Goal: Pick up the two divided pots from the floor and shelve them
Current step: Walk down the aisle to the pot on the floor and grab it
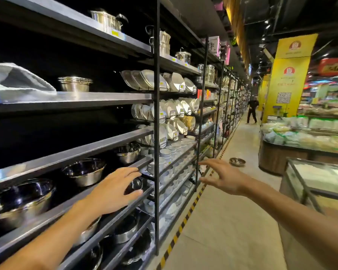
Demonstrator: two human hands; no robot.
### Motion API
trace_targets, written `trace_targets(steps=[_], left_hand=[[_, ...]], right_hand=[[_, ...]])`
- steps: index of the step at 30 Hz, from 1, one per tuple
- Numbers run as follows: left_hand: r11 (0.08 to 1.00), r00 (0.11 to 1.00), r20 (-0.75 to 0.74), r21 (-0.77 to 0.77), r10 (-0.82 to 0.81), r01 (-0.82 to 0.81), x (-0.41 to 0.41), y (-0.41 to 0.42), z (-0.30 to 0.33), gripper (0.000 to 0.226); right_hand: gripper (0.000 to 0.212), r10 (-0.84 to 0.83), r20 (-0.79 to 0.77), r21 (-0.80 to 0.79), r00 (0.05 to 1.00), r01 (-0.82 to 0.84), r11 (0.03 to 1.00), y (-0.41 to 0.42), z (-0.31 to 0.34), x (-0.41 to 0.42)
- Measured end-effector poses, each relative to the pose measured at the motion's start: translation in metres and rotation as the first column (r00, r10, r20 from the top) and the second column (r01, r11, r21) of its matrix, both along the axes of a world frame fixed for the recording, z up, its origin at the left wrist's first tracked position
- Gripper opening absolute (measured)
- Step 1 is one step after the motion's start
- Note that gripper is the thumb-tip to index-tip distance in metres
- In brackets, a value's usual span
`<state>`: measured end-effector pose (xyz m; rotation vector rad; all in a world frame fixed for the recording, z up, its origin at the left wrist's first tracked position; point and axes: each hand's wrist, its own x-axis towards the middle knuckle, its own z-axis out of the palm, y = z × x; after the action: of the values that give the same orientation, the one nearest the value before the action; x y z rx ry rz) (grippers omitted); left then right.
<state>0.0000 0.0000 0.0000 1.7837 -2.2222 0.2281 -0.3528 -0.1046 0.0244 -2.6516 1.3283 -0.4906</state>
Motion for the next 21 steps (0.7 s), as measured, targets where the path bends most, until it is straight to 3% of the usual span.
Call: trace_targets(steps=[6,15,21], left_hand=[[0.997,0.997,0.003,0.013,-0.072,0.072,-0.044,-0.078,-0.045,0.07],[0.979,0.978,0.053,0.041,-0.204,0.202,-0.171,-0.262,-0.051,0.071],[0.961,0.973,0.056,0.181,-0.222,0.209,-0.26,-0.389,-0.055,0.077]], right_hand=[[0.072,-0.107,-0.11,0.02,0.988,0.11,0.994,-0.045,-0.054,-0.054],[0.069,-0.283,-0.046,0.05,0.958,0.285,0.957,-0.172,-0.094,-0.186],[0.064,-0.391,-0.017,0.079,0.92,0.391,0.917,-0.271,-0.097,-0.278]])
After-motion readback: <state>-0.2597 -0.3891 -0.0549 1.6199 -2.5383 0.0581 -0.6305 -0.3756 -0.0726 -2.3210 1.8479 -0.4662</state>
